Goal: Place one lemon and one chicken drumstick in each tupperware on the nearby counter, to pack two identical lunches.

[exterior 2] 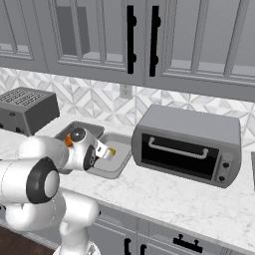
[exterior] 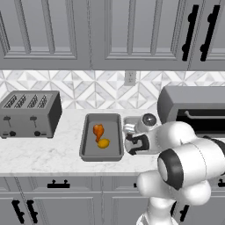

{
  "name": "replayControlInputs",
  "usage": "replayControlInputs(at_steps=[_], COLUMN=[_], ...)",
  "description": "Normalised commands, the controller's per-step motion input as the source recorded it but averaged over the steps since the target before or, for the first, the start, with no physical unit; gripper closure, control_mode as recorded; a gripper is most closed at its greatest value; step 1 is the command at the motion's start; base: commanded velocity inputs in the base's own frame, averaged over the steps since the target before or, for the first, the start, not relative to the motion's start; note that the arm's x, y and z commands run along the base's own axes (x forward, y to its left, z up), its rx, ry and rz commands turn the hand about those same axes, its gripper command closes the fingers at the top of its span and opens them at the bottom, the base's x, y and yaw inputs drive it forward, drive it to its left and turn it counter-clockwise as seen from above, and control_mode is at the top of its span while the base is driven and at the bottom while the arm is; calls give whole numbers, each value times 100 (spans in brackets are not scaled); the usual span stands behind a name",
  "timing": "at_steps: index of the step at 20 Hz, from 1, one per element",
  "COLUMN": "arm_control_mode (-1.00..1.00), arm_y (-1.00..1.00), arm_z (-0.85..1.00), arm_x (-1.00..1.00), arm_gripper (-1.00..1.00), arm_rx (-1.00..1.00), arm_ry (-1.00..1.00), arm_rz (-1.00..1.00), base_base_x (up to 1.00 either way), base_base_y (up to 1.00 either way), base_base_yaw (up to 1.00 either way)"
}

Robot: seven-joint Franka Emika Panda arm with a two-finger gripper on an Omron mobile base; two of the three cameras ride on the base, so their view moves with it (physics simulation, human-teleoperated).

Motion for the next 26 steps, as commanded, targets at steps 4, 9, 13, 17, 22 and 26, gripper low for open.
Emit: replayControlInputs(at_steps=[4, 9, 13, 17, 22, 26], arm_control_mode=[-100, -100, -100, -100, -100, -100], arm_y=[0, 0, 0, 10, 29, 52], arm_z=[84, 45, 3, 0, 0, 12], arm_x=[-20, -82, -100, -98, -79, -63], arm_gripper=[-100, -100, -100, -100, -100, -100], arm_rx=[0, 1, 0, -1, -11, -19], arm_ry=[0, 4, 0, -6, -23, -30], arm_rz=[0, -1, -3, 0, 0, 3], base_base_x=[0, 0, 0, 0, 0, 0], base_base_y=[0, 0, 0, 0, 0, 0], base_base_yaw=[0, 0, 0, 0, 0, 0])
